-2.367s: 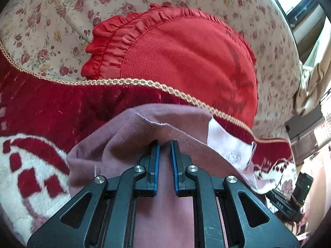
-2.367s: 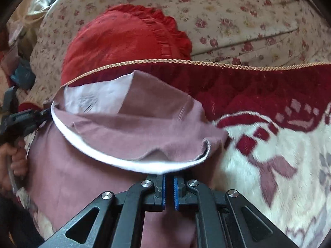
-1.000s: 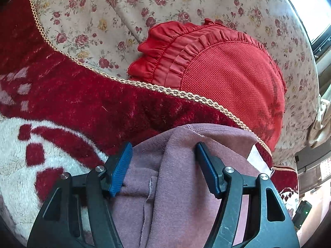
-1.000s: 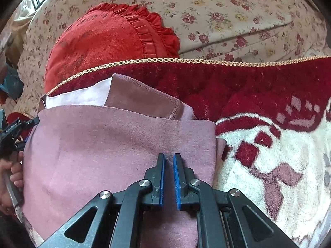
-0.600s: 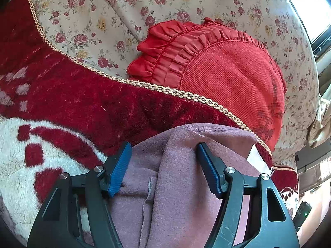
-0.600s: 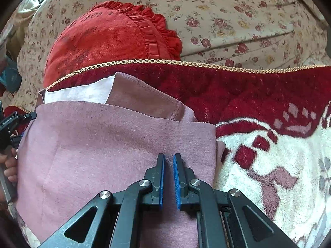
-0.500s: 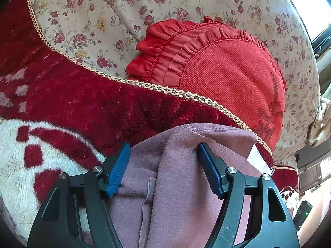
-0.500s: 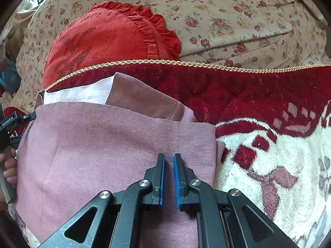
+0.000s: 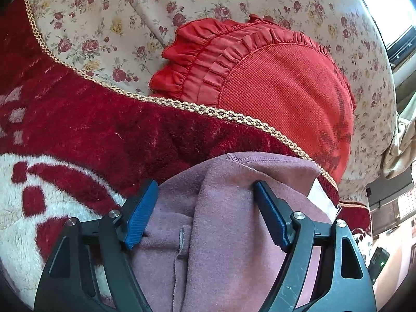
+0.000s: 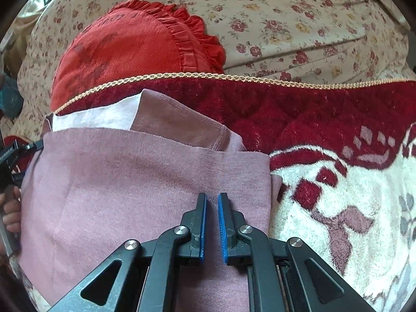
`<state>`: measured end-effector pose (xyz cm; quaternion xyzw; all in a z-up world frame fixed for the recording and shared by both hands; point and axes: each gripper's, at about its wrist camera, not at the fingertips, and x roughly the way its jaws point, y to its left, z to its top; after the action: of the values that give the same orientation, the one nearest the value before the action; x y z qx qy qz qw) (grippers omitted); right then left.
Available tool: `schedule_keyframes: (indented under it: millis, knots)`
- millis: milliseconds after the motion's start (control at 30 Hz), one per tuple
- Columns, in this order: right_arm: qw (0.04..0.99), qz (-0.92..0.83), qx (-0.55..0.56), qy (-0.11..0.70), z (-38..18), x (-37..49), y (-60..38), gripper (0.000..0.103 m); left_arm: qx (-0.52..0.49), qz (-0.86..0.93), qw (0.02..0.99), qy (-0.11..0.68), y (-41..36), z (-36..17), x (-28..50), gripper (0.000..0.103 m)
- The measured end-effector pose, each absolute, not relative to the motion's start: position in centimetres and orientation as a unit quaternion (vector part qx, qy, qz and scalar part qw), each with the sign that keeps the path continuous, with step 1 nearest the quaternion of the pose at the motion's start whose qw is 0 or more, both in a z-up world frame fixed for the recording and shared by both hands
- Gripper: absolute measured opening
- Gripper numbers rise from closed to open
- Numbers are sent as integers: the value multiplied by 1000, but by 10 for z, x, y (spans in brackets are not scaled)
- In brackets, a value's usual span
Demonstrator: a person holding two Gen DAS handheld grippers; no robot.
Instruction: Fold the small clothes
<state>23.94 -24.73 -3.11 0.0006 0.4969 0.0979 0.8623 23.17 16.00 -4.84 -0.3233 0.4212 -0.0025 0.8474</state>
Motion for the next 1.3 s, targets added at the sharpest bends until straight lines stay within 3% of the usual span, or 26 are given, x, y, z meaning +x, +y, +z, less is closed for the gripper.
schedule_keyframes:
  millis: [400,567,800,1033,1300]
  knots:
    - [877,85,37,472,-14,238,-258,8,-337,-8,853,399,168,-33,222,80]
    - [913,78,43,399,30,202,-264,12,-271,8,907,322,168,21,174,80]
    - [906,117,-4,406,40,130,-247,13,-232,-76,922,299,130,60,86,80]
    - [850,98,-42,515,-13,102,-251,15,-247,-124,892,358,90,17,7,80]
    - [869,131,-34,476,0,95,-248,15,-293,-84,872,383,93,-17,-12,80]
